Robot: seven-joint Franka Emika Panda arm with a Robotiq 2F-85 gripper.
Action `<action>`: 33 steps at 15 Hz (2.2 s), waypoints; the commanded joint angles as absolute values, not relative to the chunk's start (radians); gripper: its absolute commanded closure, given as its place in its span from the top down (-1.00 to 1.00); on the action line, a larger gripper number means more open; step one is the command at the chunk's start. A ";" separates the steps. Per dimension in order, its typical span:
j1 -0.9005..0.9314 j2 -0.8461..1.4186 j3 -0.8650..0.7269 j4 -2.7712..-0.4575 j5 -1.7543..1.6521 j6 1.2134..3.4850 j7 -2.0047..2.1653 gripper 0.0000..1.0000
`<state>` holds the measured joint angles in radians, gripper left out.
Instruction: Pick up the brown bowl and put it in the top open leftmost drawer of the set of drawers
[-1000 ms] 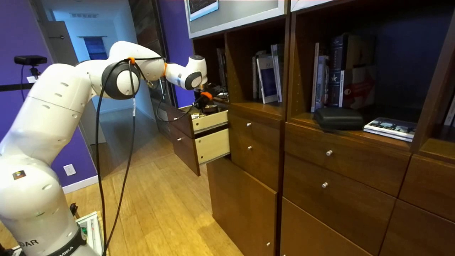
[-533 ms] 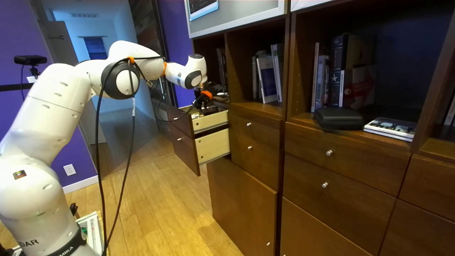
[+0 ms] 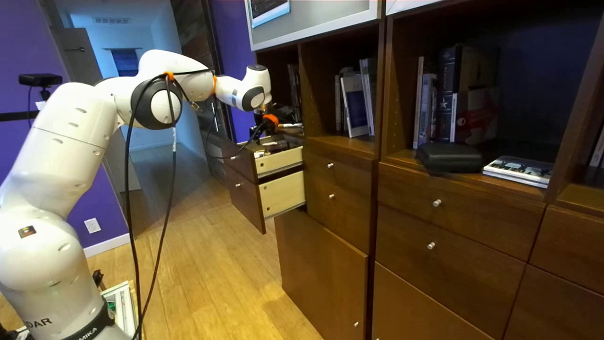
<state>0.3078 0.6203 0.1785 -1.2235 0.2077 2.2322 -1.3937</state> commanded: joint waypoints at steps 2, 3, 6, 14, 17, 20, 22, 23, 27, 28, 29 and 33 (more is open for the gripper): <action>0.306 0.545 0.187 -1.250 0.218 2.132 -1.369 1.00; 0.311 0.527 0.181 -1.255 0.206 2.126 -1.356 1.00; 0.320 0.466 0.164 -1.248 0.186 2.089 -1.287 1.00; 0.318 0.232 0.138 -1.337 0.203 1.949 -0.817 1.00; 0.316 0.140 0.133 -1.427 0.192 1.946 -0.652 1.00; 0.315 0.033 0.125 -1.509 0.151 1.906 -0.493 1.00; 0.313 -0.036 0.124 -1.550 0.086 1.837 -0.404 1.00; 0.311 -0.068 0.127 -1.565 0.052 1.790 -0.364 1.00; 0.272 -0.176 0.169 -1.596 0.025 1.611 -0.304 1.00; 0.268 -0.101 0.169 -1.530 0.050 1.646 -0.340 1.00; 0.266 -0.126 0.171 -1.540 0.050 1.620 -0.333 1.00; 0.265 -0.158 0.172 -1.568 0.049 1.610 -0.324 1.00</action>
<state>0.2881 -0.1611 0.1514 -1.5740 0.0460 1.6136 -0.3226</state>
